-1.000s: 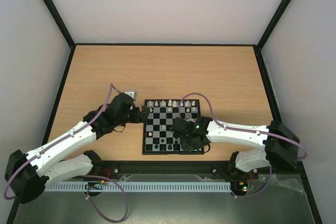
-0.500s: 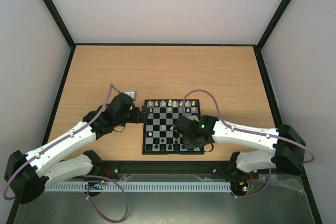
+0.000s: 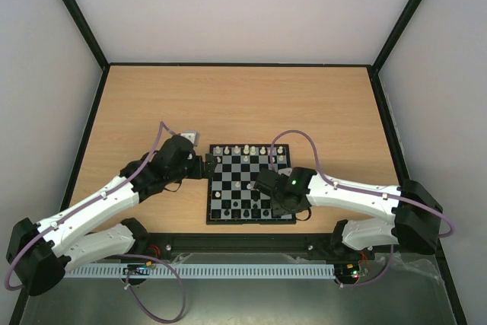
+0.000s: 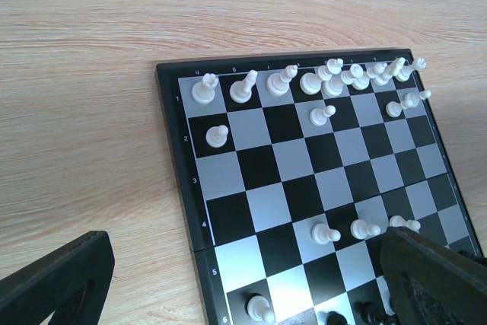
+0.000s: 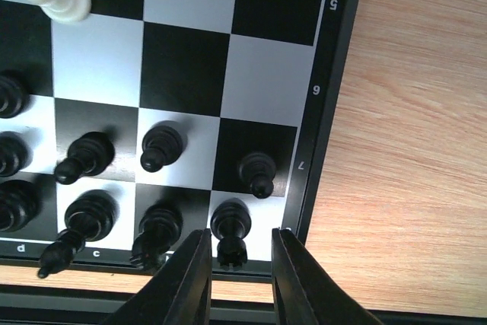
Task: Set up the chess pieces on the board
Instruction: Adjust the chess piece on the chessboard.
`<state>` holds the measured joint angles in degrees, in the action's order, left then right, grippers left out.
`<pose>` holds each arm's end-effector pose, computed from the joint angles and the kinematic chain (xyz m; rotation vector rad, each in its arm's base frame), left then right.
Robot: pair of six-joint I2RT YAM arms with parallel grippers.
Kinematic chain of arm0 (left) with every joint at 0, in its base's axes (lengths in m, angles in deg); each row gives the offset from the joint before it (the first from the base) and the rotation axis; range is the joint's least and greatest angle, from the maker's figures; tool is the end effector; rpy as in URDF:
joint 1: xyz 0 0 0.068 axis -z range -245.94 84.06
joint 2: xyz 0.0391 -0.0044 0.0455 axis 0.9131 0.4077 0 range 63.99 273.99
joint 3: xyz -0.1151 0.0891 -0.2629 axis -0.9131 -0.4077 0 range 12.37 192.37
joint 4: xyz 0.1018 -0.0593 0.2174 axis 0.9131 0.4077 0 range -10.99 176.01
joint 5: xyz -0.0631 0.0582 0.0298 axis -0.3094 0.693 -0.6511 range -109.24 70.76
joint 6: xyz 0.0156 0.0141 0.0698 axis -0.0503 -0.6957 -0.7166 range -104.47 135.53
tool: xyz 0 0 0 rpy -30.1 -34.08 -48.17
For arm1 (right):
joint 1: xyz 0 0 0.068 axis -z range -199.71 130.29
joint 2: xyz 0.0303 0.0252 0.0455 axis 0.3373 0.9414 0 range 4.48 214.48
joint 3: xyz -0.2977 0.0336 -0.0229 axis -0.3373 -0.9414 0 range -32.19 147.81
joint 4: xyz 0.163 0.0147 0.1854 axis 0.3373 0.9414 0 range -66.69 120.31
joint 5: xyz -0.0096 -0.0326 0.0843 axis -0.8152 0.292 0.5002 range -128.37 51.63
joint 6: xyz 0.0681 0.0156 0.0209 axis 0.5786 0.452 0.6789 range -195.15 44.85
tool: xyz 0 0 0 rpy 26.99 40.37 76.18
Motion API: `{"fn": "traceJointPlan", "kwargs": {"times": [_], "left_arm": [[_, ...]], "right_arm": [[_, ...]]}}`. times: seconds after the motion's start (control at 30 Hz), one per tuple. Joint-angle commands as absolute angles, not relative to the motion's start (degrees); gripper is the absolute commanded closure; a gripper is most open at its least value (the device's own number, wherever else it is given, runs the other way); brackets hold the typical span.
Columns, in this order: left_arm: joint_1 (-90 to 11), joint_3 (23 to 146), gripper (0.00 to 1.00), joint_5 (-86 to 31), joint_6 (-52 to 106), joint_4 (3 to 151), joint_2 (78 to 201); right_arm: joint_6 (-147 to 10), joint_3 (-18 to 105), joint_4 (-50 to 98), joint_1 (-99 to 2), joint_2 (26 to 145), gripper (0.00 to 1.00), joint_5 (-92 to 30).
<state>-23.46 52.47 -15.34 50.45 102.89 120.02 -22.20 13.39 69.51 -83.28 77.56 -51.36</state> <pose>0.1483 -0.1301 0.2646 0.1172 2.3418 -0.6240 0.1028 0.1764 0.2127 -0.2132 2.7878 0.1731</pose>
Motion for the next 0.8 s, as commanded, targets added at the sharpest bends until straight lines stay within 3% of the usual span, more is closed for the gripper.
{"fn": "traceJointPlan", "kwargs": {"times": [0.0,0.47,0.77], "left_arm": [[-23.2,51.8,0.01,-15.8,49.8,102.5,119.5],[-23.2,51.8,0.01,-15.8,49.9,102.3,120.2],[-23.2,51.9,0.01,-15.8,50.0,102.3,120.7]], "right_arm": [[-21.5,11.7,71.3,-82.8,78.3,0.78,-51.8],[-23.0,9.9,68.1,-82.9,78.0,0.78,-48.7],[-22.1,9.2,69.2,-82.8,77.1,0.89,-48.9]]}}
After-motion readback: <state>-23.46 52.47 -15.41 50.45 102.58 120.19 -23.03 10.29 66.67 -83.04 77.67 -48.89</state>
